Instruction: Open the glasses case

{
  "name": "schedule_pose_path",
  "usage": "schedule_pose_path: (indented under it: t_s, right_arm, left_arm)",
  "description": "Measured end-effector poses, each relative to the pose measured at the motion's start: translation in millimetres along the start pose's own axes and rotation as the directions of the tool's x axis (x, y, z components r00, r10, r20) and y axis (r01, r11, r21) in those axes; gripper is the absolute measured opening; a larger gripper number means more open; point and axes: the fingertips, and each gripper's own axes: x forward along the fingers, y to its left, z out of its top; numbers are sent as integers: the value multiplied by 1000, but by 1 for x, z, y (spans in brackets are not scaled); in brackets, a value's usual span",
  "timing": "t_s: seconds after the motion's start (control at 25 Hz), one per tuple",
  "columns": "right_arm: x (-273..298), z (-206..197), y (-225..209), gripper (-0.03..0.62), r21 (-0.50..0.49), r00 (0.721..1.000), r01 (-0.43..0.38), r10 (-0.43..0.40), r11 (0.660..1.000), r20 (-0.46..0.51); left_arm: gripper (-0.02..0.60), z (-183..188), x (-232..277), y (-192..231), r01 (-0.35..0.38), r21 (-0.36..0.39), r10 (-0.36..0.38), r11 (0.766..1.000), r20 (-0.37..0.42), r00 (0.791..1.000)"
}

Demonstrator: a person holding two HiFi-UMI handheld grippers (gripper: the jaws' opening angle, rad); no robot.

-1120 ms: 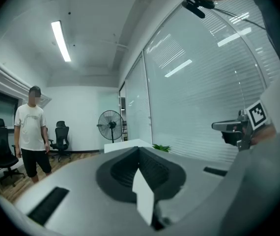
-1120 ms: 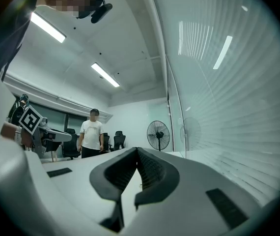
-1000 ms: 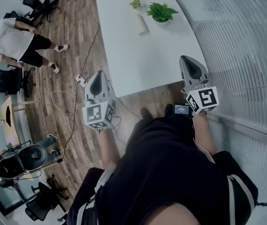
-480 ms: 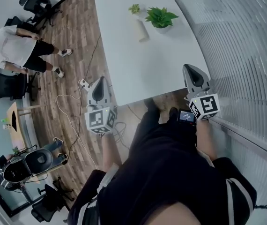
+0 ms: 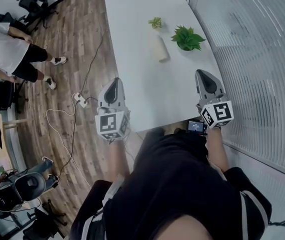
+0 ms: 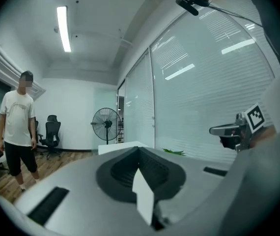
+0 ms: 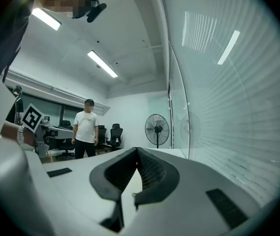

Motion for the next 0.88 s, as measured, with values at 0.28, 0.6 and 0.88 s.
schedule_pose_path:
  t_s: [0.28, 0.6, 0.88]
  right_arm:
    - [40, -11, 24, 15, -21, 998, -39, 38, 999, -57]
    - [76, -11, -2, 15, -13, 997, -75, 74, 997, -27]
    - [90, -18, -8, 32, -38, 993, -120, 119, 992, -16]
  left_arm:
    - [-1, -8, 29, 23, 35, -27, -35, 999, 5, 999]
    - [-1, -2, 43, 26, -14, -25, 14, 1000, -6, 1000]
    - [-1, 6, 47, 19, -41, -6, 41, 999, -19, 999]
